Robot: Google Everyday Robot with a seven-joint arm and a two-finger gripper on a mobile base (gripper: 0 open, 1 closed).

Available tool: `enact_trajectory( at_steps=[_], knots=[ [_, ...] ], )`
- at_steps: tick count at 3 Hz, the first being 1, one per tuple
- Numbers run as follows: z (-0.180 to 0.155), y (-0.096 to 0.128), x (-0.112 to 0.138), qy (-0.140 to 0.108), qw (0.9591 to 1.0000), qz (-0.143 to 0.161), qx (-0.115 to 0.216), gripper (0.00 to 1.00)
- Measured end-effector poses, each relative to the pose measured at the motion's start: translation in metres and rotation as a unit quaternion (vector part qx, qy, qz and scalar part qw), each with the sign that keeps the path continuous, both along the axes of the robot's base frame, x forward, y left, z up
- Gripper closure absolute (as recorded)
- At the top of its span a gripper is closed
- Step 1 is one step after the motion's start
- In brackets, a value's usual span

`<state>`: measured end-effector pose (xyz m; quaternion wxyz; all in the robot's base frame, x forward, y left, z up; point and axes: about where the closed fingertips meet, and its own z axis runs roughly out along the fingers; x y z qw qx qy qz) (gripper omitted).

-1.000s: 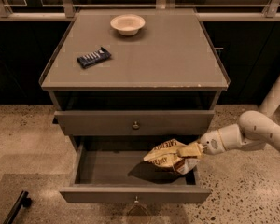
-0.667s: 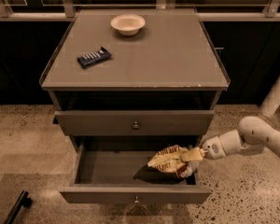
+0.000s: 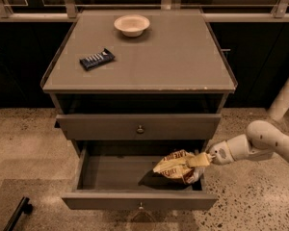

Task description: Pick brown chip bag from middle drawer and place on counter

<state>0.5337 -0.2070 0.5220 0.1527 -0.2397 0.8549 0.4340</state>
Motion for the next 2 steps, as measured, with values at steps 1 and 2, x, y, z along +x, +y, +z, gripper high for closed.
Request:
enact_trajectory(
  at_steps=[1,2],
  knots=[
    [0.0,0.0,0.0,0.0,1.0,0.0,0.0,0.35],
    [0.0,0.0001,0.0,0.0,1.0,0.0,0.0,0.12]
  ],
)
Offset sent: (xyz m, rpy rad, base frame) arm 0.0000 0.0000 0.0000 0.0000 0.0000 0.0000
